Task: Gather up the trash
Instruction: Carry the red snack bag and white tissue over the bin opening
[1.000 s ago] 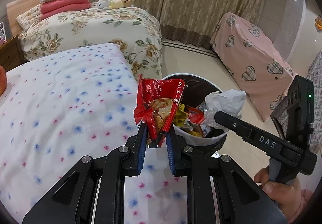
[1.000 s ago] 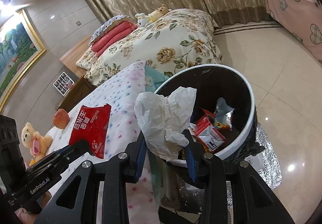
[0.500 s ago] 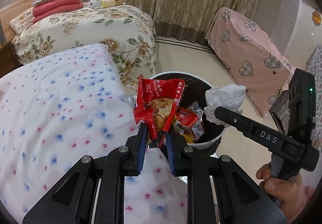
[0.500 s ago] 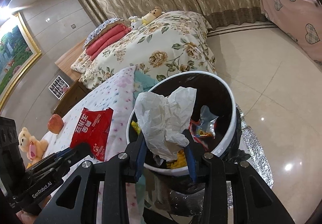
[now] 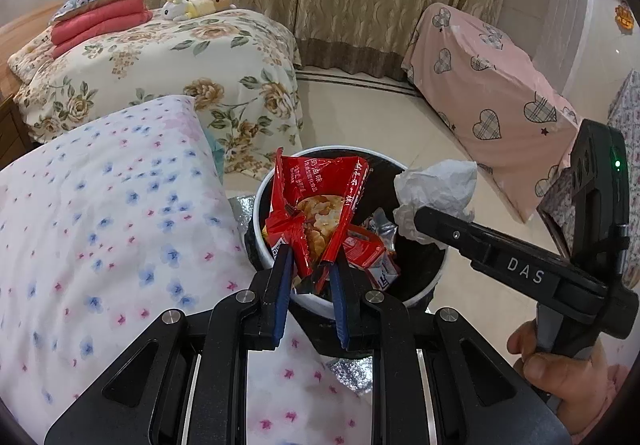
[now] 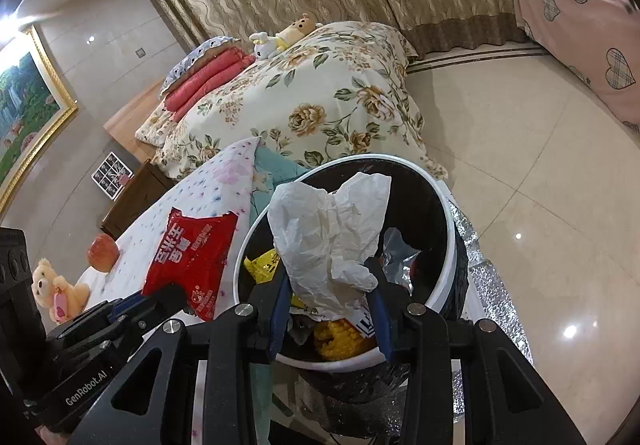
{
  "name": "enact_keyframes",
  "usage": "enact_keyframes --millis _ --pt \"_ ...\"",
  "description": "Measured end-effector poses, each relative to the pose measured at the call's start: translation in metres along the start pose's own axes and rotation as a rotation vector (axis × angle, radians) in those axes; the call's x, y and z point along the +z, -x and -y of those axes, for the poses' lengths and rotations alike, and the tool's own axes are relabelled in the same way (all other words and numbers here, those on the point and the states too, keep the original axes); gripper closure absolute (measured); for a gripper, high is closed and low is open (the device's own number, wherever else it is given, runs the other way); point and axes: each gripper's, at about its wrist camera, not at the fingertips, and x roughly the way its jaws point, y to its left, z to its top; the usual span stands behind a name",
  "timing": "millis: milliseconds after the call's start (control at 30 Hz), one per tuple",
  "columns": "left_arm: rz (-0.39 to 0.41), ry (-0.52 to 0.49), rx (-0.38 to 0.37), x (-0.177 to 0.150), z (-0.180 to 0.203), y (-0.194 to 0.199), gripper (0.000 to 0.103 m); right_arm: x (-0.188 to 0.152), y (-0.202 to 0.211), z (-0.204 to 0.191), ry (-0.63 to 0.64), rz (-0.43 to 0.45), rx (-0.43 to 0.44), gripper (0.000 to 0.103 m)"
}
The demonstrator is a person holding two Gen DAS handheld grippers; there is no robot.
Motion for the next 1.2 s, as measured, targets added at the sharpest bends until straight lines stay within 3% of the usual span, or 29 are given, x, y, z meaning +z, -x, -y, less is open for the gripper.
enact_keyframes --millis 1200 --pt "-0.034 -0.012 0.029 0.009 0.005 -0.020 0.085 0.012 -0.013 0.007 0.010 -0.027 -0.023 0.065"
